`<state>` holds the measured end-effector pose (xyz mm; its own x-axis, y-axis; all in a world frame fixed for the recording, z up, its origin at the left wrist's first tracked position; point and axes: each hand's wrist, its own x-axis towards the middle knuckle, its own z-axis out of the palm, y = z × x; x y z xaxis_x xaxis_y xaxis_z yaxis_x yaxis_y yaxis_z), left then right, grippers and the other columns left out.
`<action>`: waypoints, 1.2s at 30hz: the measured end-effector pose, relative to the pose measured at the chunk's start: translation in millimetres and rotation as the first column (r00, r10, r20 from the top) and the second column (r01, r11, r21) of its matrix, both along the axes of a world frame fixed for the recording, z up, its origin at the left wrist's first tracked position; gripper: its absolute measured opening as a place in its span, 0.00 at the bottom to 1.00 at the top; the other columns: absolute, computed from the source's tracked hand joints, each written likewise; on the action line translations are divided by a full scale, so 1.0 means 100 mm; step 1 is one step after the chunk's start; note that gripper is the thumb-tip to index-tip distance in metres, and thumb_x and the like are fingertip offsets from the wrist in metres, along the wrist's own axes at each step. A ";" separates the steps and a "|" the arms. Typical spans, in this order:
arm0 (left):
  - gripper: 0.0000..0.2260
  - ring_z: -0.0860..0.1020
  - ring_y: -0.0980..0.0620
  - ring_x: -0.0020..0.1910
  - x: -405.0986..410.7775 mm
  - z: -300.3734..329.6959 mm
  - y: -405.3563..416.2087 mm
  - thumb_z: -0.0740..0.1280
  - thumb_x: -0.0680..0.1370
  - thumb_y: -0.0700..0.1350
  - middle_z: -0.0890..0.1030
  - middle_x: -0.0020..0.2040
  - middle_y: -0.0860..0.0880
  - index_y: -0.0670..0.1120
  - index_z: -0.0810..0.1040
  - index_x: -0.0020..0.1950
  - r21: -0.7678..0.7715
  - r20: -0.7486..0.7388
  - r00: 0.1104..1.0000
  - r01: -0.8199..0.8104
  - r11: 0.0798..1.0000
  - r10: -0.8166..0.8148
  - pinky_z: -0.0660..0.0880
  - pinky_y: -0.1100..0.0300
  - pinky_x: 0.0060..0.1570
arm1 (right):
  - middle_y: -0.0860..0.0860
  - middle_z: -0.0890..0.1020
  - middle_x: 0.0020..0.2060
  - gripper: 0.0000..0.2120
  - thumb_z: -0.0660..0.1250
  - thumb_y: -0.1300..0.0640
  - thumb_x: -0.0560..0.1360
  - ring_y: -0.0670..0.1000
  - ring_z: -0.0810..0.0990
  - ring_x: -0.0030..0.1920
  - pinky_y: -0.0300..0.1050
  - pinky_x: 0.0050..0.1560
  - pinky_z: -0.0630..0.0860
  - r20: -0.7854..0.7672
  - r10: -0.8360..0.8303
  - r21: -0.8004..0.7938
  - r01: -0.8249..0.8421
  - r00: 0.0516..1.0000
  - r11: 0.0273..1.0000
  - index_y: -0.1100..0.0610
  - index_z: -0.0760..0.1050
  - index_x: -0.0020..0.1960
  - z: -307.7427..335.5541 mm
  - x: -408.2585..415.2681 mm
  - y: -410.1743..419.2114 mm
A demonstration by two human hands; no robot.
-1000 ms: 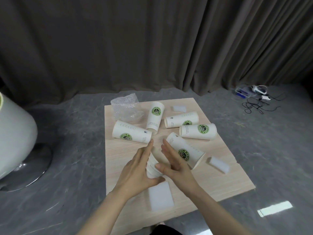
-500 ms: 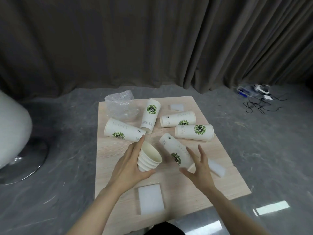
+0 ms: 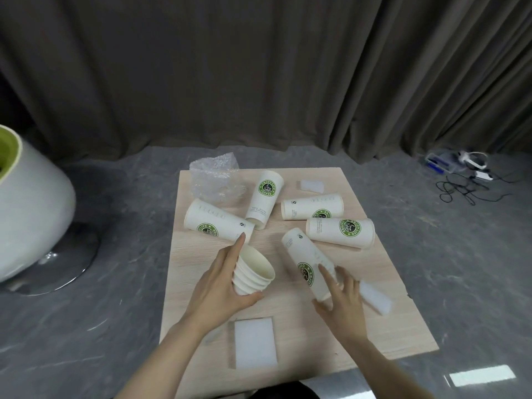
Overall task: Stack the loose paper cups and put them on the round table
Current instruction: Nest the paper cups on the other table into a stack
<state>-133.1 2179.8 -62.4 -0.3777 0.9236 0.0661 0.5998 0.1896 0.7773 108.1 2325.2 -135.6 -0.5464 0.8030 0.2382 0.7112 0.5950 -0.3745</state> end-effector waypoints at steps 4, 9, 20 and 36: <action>0.50 0.71 0.60 0.60 -0.03 0.01 -0.01 0.76 0.66 0.59 0.64 0.66 0.61 0.68 0.42 0.74 -0.001 -0.005 1.000 0.005 1.000 -0.005 0.74 0.57 0.53 | 0.59 0.70 0.61 0.46 0.80 0.61 0.59 0.57 0.66 0.58 0.68 0.53 0.74 -0.121 0.001 -0.016 -0.003 0.993 1.000 0.46 0.62 0.71 0.03 -0.01 -0.02; 0.50 0.70 0.62 0.60 -0.08 0.04 0.01 0.76 0.66 0.60 0.63 0.66 0.63 0.67 0.44 0.76 0.006 -0.007 1.000 0.011 1.000 -0.011 0.72 0.61 0.52 | 0.48 0.62 0.67 0.43 0.79 0.58 0.64 0.52 0.65 0.66 0.51 0.62 0.72 -0.292 0.106 0.016 -0.106 0.951 0.994 0.37 0.62 0.71 0.27 0.00 -0.04; 0.50 0.68 0.63 0.61 -0.09 0.06 -0.05 0.75 0.65 0.62 0.62 0.67 0.65 0.69 0.42 0.74 0.011 -0.036 0.997 0.074 0.997 -0.073 0.69 0.64 0.51 | 0.49 0.64 0.69 0.30 0.76 0.56 0.68 0.50 0.63 0.72 0.51 0.63 0.71 -0.547 0.130 -0.069 -0.200 0.827 0.977 0.48 0.72 0.68 1.16 -0.08 -0.14; 0.49 0.66 0.60 0.67 -0.15 0.11 -0.20 0.75 0.67 0.58 0.62 0.71 0.60 0.68 0.40 0.73 0.047 -0.158 0.983 0.105 0.993 -0.096 0.71 0.60 0.55 | 0.46 0.73 0.67 0.23 0.69 0.55 0.70 0.48 0.70 0.69 0.48 0.57 0.77 -0.726 -0.042 -0.419 -0.392 0.687 0.819 0.43 0.75 0.64 1.65 -0.23 -0.23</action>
